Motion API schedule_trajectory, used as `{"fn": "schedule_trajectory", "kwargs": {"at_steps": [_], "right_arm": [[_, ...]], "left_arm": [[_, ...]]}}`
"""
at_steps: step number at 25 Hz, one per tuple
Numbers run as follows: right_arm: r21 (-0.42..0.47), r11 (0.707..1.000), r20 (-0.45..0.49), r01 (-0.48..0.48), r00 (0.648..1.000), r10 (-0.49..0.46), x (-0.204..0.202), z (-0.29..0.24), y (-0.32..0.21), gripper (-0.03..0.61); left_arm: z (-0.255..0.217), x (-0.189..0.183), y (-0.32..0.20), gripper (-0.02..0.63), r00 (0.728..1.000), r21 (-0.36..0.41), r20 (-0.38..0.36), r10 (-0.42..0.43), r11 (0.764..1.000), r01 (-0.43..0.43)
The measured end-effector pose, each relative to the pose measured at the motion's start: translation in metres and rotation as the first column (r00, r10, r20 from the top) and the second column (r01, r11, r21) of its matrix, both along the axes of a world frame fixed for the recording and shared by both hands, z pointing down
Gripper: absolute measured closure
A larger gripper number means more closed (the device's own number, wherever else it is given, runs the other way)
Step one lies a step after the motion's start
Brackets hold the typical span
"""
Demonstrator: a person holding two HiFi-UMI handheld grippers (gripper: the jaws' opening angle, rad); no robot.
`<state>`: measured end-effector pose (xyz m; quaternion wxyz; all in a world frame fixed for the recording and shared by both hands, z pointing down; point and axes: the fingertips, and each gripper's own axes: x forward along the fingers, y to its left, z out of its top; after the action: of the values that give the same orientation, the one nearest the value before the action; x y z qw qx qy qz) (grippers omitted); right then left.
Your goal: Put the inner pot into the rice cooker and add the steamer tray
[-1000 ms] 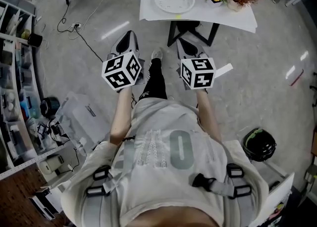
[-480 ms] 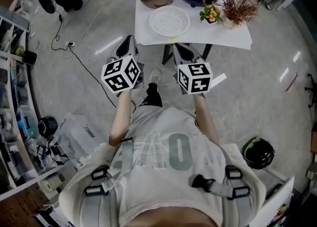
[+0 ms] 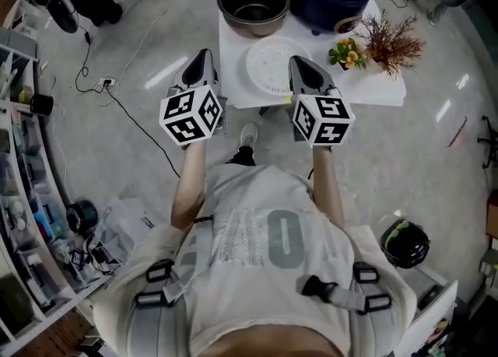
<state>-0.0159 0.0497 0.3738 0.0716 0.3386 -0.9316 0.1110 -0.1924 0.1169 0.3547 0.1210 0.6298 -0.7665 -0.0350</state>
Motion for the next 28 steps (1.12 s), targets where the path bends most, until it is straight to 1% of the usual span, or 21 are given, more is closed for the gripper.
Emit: {"fn": "schedule_trajectory", "kwargs": {"at_steps": [7,11,14,18,23,28], "right_arm": [[0.009,0.999,-0.011,-0.04,0.999,0.04,-0.058,-0.012,-0.062,0.57],[0.019,0.997,-0.059,-0.075,0.995,0.076,-0.078,-0.007,-0.092,0.569],[0.021,0.995,-0.082,-0.094,0.992,0.096,-0.092,-0.002,-0.111,0.569],[0.028,0.995,-0.088,-0.099,0.991,0.102,-0.101,-0.001,-0.13,0.569],[-0.017,0.996,-0.053,-0.085,0.995,0.084,-0.109,0.005,-0.142,0.569],[0.002,0.998,-0.054,-0.067,0.996,0.067,-0.109,0.001,-0.155,0.569]], "left_arm": [[-0.014,-0.04,-0.071,0.592,0.994,0.02,0.062,0.09,0.996,-0.091],[-0.007,-0.056,-0.105,0.592,0.988,0.018,0.049,0.144,0.989,-0.145],[0.002,-0.064,-0.127,0.592,0.984,0.004,0.045,0.17,0.985,-0.17],[0.01,-0.071,-0.148,0.592,0.984,0.001,0.033,0.176,0.984,-0.176],[0.01,-0.072,-0.158,0.592,0.984,0.011,0.023,0.175,0.984,-0.175],[0.009,-0.071,-0.169,0.592,0.991,0.004,0.018,0.132,0.991,-0.132]]}}
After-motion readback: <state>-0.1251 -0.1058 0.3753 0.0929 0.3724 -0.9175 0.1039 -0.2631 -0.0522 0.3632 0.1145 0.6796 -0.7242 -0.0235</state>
